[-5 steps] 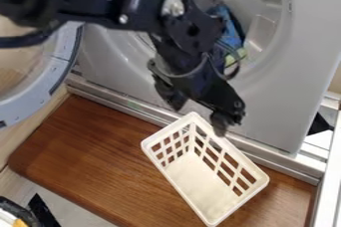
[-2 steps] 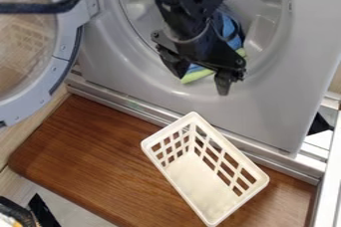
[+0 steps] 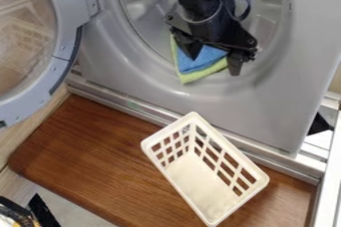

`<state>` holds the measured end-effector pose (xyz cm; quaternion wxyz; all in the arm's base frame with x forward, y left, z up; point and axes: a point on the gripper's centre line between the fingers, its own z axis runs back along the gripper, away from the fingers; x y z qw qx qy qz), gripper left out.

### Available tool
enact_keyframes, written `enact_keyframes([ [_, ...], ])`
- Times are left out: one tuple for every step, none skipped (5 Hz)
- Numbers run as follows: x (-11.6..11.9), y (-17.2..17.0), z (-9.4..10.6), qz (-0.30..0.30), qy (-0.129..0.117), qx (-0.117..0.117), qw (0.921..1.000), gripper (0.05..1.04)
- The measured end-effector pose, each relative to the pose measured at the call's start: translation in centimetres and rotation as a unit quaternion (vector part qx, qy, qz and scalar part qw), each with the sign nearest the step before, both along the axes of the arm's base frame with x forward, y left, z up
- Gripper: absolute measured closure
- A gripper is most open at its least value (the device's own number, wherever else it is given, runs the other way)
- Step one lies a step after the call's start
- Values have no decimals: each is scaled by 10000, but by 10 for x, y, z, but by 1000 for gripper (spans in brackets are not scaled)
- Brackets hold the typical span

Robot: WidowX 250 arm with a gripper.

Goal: Put the laundry in the basket

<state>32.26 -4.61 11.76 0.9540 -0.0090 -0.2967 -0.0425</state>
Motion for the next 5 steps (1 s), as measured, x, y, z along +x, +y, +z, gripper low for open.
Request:
enact_keyframes([
  [9, 5, 1, 129, -278, 262, 9992, 83],
  [16, 15, -8, 240, -361, 524, 9977, 83],
  [24, 30, -20, 313, -309, 741, 9963, 83],
  [36, 36, -26, 369, -316, 801, 9956, 83],
  [48, 41, -37, 380, -265, 814, 9956, 83],
])
